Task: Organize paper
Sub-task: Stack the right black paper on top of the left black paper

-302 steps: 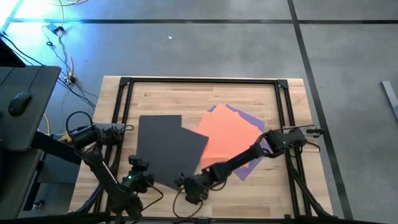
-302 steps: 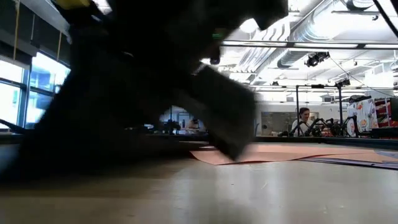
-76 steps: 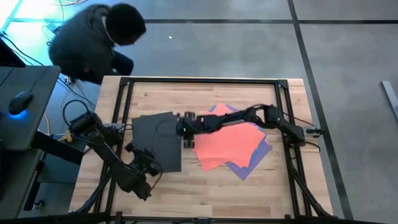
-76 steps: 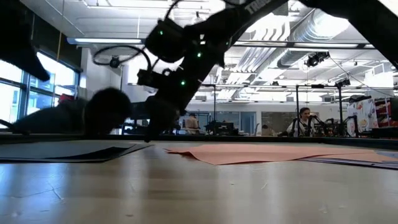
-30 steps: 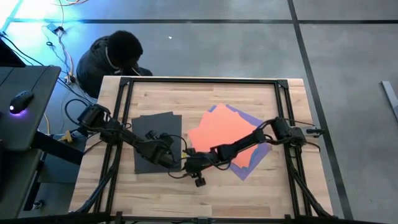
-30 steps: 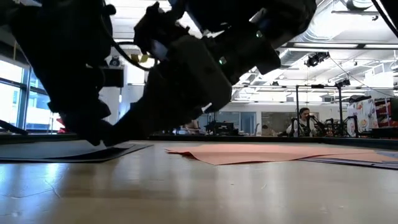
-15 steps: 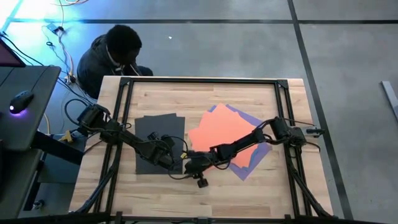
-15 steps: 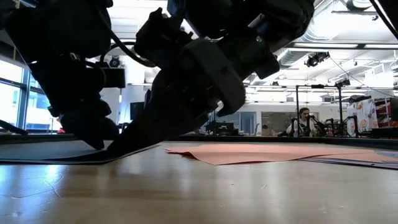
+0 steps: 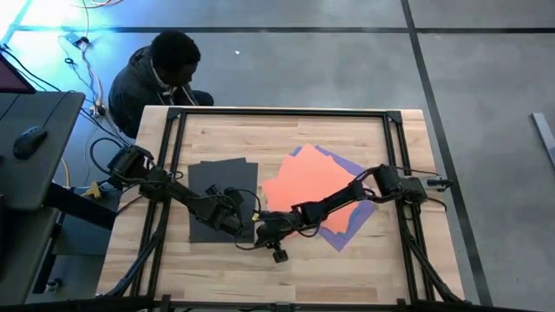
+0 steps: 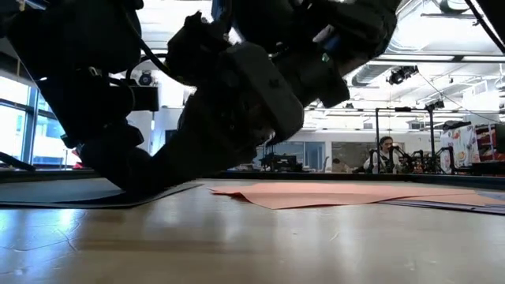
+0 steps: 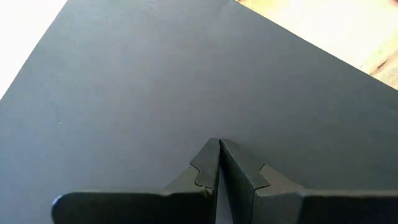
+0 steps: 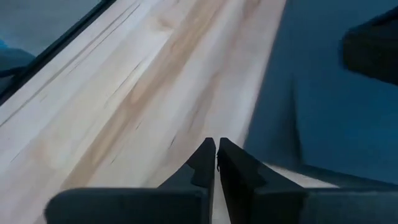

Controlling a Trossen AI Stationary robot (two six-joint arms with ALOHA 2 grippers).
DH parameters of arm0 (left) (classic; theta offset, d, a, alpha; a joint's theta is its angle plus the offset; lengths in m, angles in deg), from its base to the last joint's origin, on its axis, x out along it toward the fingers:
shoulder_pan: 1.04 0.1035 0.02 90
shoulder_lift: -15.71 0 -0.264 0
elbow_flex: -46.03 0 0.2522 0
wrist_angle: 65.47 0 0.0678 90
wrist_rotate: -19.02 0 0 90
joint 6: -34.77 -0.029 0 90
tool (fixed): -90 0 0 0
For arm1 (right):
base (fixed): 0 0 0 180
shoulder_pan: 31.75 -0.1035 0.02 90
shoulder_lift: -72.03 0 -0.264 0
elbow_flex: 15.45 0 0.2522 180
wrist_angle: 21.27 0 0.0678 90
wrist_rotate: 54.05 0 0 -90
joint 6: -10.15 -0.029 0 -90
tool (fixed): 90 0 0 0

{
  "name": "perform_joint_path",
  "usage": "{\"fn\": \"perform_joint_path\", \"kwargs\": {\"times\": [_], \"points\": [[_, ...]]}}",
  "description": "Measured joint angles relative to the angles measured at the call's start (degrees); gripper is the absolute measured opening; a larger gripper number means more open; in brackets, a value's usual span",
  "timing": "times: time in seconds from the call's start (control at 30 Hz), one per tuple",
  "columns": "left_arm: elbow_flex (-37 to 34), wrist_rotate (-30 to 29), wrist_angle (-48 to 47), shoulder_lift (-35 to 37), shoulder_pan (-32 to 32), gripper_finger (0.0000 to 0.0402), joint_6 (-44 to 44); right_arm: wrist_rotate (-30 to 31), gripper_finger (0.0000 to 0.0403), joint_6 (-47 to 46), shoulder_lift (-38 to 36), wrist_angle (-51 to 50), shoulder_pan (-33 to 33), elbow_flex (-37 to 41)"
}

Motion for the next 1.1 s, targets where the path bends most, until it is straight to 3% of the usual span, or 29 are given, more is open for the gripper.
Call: {"fn": "perform_joint_path", "kwargs": {"times": [0.27,0.57,1.1], "points": [[0.0,0.6,1.2,0.0,-2.4,0.0000,0.1,1.6,0.0000,-1.5,4.6,-4.6,0.1,-8.0],[0.0,0.7,1.4,0.0,-6.5,0.0000,0.1,6.0,0.0000,-2.5,4.6,-6.5,0.4,-8.4],[0.0,-4.4,0.5,-0.1,-7.7,0.0000,-3.7,3.7,0.0000,-2.8,2.7,-12.3,-0.4,-9.0]]}}
